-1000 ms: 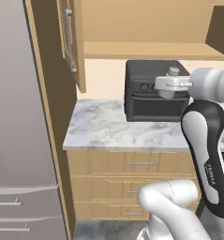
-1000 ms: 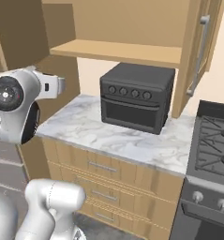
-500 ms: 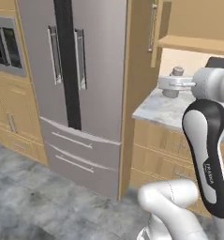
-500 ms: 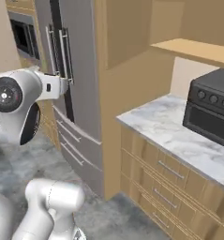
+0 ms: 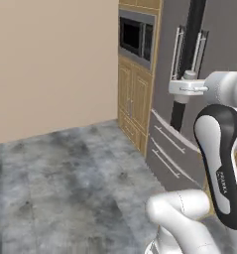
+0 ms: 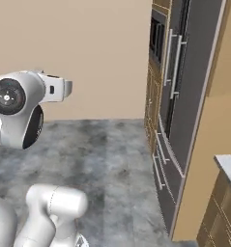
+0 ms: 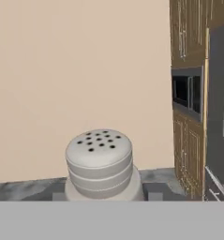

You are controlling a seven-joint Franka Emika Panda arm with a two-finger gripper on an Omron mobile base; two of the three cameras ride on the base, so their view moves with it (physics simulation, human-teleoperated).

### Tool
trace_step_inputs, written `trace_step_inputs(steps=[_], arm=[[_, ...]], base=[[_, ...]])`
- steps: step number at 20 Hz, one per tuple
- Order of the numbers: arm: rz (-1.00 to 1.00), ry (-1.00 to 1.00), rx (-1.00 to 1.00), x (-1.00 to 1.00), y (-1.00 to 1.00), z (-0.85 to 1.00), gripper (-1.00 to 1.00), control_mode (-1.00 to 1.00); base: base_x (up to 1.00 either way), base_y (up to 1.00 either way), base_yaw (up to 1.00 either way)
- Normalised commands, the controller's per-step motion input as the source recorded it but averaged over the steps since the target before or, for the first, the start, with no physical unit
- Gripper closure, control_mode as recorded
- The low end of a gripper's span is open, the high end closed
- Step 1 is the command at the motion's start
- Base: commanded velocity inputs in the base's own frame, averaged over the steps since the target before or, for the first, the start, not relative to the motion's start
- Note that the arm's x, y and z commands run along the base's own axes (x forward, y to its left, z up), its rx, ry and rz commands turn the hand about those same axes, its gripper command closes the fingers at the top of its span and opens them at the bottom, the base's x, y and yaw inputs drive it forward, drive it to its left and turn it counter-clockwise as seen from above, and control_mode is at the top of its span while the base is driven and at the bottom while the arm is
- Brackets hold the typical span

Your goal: Move the shaker and mustard from the cabinet to the dining counter.

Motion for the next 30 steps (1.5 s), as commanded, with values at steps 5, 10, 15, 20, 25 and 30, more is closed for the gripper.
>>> trace_step_inputs(steps=[5,10,15,20,25,30], arm=[[0.00,0.00,0.00,0.00,0.00,0.00,1.00,1.00],[0.00,0.00,0.00,0.00,0.00,0.00,1.00,1.00],[0.00,0.00,0.00,0.00,0.00,0.00,1.00,1.00],[0.00,0.00,0.00,0.00,0.00,0.00,1.00,1.00],[0.00,0.00,0.00,0.00,0.00,0.00,1.00,1.00],[0.00,0.00,0.00,0.00,0.00,0.00,1.00,1.00]], base=[[-0.14,0.00,1.00],[-0.17,0.05,0.99],[0.25,0.34,0.72],[0.39,0.38,0.64],[0.62,0.35,0.52],[1.00,0.14,0.33]])
